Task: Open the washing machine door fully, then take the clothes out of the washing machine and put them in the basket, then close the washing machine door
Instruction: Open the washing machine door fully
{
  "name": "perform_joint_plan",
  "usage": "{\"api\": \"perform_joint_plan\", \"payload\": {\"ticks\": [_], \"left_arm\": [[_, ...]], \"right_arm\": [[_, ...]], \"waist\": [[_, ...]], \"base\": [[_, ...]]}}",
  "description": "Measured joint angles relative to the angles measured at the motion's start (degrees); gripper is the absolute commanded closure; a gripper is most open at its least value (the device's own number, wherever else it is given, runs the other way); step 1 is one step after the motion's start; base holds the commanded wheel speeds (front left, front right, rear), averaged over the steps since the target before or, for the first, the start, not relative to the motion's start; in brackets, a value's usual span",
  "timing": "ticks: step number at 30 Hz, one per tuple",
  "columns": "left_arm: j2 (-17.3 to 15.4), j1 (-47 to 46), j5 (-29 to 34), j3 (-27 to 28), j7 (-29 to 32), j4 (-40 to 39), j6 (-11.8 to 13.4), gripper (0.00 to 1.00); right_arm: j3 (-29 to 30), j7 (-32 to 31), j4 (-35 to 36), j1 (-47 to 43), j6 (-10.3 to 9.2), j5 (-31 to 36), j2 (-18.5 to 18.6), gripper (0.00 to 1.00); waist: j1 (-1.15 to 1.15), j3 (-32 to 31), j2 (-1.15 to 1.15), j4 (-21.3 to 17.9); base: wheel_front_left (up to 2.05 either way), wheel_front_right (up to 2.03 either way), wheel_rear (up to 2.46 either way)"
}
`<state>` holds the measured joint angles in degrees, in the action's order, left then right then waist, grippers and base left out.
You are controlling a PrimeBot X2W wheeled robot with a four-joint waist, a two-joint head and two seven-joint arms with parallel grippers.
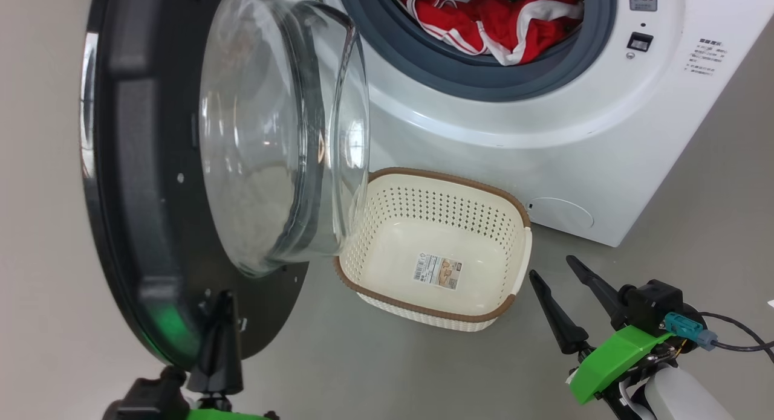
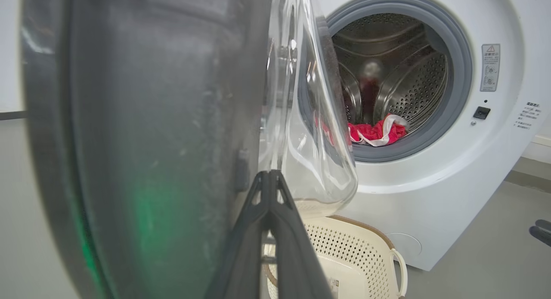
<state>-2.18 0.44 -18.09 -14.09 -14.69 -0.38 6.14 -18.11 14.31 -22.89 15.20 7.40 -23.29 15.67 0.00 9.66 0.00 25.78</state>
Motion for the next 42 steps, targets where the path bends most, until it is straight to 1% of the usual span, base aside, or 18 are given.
{"api": "perform_joint_plan", "payload": {"ticks": [4,5,8,11,12,20,31,42], "left_arm": [[-0.5,-0.1,0.4,2.0,0.0,0.7,0.0,1.0],[-0.9,-0.4,0.4,3.5,0.0,1.5,0.0,1.0],[-1.6,-1.3,0.3,5.6,0.0,3.1,-0.3,1.0],[-1.8,-2.8,0.2,7.4,0.0,5.2,-0.5,1.0],[-1.9,-3.4,0.2,8.1,0.0,6.0,-0.8,1.0],[-3.0,-7.4,0.2,12.8,0.0,11.0,-0.9,1.0],[-4.9,-12.6,1.0,20.3,0.0,17.1,-2.4,1.0],[-5.6,-19.0,2.9,26.5,0.0,24.2,-2.9,1.0]], "right_arm": [[-0.1,0.0,0.0,0.0,0.0,0.0,0.0,0.0],[-0.1,0.0,0.0,0.0,0.0,0.0,0.0,0.0],[-0.2,0.0,0.0,0.0,0.0,0.0,0.0,0.0],[-0.3,0.0,-0.1,0.0,0.0,0.0,0.0,0.0],[-0.4,0.0,-0.1,0.0,0.0,0.0,0.0,0.0],[-0.8,0.0,-0.2,0.2,0.0,0.0,0.4,0.0],[-0.6,0.0,-0.1,0.5,0.0,0.0,1.3,0.0],[-1.1,0.0,0.0,1.9,0.0,0.0,2.2,0.0]], "waist": [[0.0,0.1,0.0,0.4],[0.0,0.2,0.0,0.6],[0.0,0.3,0.0,0.8],[0.0,0.3,0.0,0.9],[0.0,0.4,0.0,0.9],[0.0,1.3,0.0,0.8],[0.0,2.6,0.0,0.6],[0.0,4.0,0.0,0.1]], "base": [[0.0,0.0,0.0],[0.0,0.0,0.0],[0.0,0.0,0.0],[0.0,0.0,0.0],[0.0,0.0,0.0],[0.0,0.0,0.0],[0.0,0.0,0.0],[0.0,0.0,0.0]]}}
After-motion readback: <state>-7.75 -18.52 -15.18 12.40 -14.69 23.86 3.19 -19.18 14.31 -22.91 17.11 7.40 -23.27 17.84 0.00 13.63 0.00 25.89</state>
